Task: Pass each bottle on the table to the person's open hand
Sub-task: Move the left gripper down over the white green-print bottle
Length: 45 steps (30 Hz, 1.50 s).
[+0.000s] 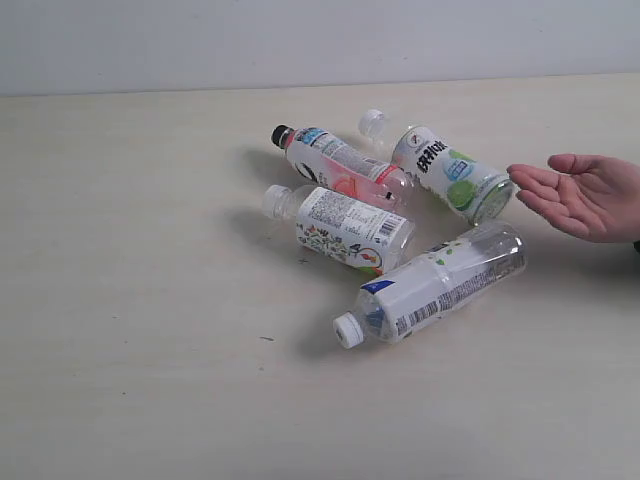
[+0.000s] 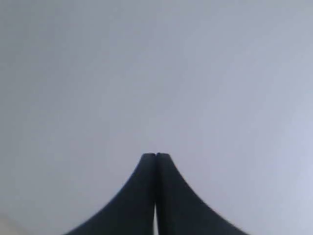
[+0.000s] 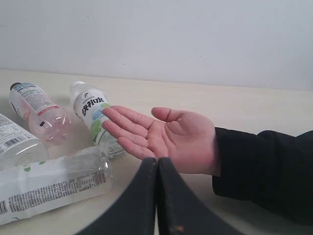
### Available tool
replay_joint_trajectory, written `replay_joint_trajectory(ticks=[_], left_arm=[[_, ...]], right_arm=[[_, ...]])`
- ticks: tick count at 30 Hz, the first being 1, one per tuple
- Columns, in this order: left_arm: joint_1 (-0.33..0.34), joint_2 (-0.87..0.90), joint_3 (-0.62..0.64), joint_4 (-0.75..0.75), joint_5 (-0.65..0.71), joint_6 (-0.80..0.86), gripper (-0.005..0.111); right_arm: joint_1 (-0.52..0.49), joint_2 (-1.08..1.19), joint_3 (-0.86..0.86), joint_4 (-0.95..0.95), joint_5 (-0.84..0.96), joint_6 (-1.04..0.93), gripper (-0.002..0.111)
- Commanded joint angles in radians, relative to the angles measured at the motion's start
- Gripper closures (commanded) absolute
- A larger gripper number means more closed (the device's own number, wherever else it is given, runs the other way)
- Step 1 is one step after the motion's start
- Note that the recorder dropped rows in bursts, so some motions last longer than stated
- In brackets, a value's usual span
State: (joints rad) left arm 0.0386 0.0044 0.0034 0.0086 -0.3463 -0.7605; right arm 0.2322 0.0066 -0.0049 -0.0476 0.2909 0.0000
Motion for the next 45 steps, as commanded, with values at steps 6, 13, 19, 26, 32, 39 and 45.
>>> replay_joint_trajectory(ticks=[6,13,19,26,32,39,45], left_arm=[[-0.001,0.254,-0.404,0.146,0.023,-0.016,0.107],[-0.001,0.79,-0.755,0.408,0.434,-0.004,0.107],[-0.039,1.185,-0.998,0.347,0.825,0.256,0.107],[-0.19,1.541,-1.301,0.069,1.256,0.991,0.107],[-0.389,1.705,-1.434,0.045,1.378,1.409,0.107],[-0.591,1.803,-1.479,0.052,1.259,1.811,0.106],[-0.693,1.875,-1.543,0.052,1.294,1.961,0.106]], right_arm=[[0.004,-0.007,0.005,-0.002,-0.009,0.0,0.108],[0.004,-0.007,0.005,-0.002,-0.009,0.0,0.108],[0.004,-0.007,0.005,-0.002,-0.009,0.0,0.108],[0.004,-0.007,0.005,-0.002,-0.009,0.0,0.108],[0.004,-0.007,0.005,-0.002,-0.009,0.0,0.108],[0.004,-0.007,0.005,-0.002,-0.009,0.0,0.108],[0.004,-0.007,0.005,-0.002,-0.009,0.0,0.108]])
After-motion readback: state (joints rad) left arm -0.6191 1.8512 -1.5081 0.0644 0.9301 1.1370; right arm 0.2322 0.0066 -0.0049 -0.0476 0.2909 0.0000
